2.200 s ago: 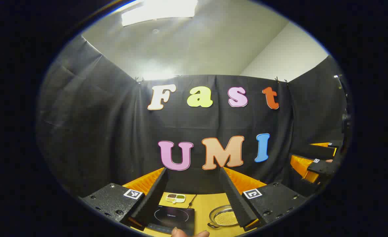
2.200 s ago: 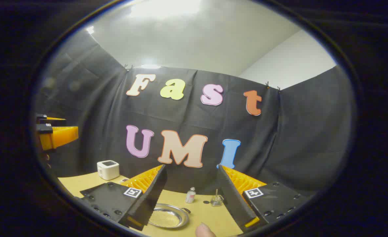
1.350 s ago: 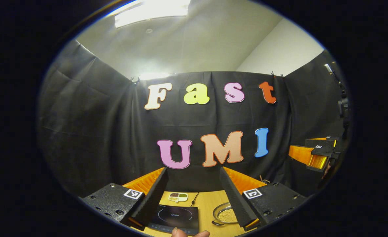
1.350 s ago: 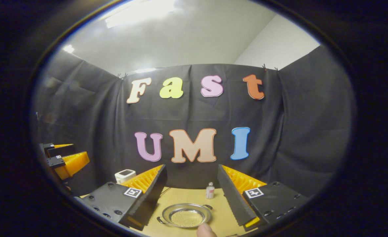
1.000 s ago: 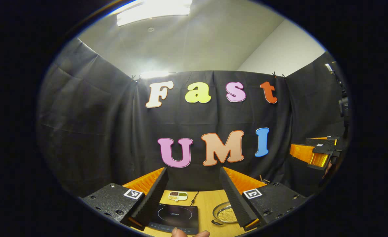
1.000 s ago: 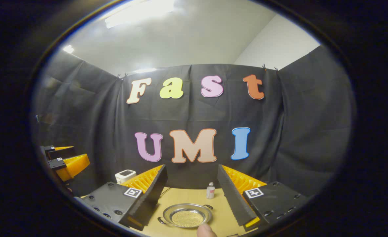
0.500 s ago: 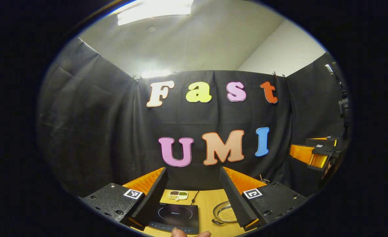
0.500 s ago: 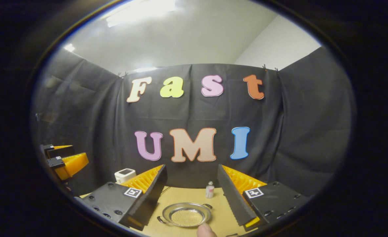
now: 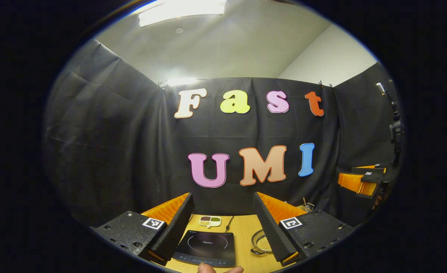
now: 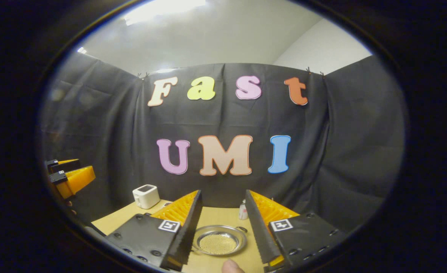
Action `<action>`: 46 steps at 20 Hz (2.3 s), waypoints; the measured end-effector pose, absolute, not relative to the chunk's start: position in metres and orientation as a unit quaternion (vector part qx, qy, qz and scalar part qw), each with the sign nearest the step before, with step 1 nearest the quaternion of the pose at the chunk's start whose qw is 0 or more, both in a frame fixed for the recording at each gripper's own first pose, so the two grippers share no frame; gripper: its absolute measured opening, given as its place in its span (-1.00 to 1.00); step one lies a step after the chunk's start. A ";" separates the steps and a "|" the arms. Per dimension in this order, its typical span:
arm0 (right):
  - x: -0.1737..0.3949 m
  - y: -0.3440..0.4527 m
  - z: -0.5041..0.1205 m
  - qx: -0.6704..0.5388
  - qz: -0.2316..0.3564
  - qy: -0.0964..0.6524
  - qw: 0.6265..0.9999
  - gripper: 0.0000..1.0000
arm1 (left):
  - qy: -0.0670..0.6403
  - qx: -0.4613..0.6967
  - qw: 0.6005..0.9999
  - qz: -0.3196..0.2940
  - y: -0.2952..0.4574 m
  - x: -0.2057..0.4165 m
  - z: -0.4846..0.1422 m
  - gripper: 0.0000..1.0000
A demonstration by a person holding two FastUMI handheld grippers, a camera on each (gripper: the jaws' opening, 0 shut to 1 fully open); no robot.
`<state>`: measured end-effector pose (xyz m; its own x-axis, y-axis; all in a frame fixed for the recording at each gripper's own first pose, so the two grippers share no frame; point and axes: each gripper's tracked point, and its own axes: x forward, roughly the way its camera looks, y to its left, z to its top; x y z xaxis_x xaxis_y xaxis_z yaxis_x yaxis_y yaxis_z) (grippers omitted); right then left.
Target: First push the handle of the pot to place it horizontally, then grasp the pot with both hands and set it on the induction cooktop.
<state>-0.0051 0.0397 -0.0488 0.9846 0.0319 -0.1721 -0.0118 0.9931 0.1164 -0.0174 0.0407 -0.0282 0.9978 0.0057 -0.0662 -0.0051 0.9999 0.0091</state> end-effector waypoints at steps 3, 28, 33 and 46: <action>-0.007 0.046 -0.061 0.039 -0.002 0.102 0.994 -0.10 | 0.033 0.009 0.999 -0.004 0.054 -0.019 -0.033 0.90; 0.046 0.069 -0.266 0.107 -0.028 0.308 0.945 -0.95 | 0.104 -0.031 0.994 -0.027 0.070 0.108 -0.129 0.91; 0.036 0.093 -0.320 0.127 -0.087 0.363 0.919 -1.00 | 0.104 -0.022 0.990 -0.097 0.081 0.142 -0.153 0.91; -0.010 0.153 -0.422 0.133 -0.170 0.474 0.854 -0.95 | 0.141 -0.044 0.971 -0.187 0.107 0.170 -0.218 0.92</action>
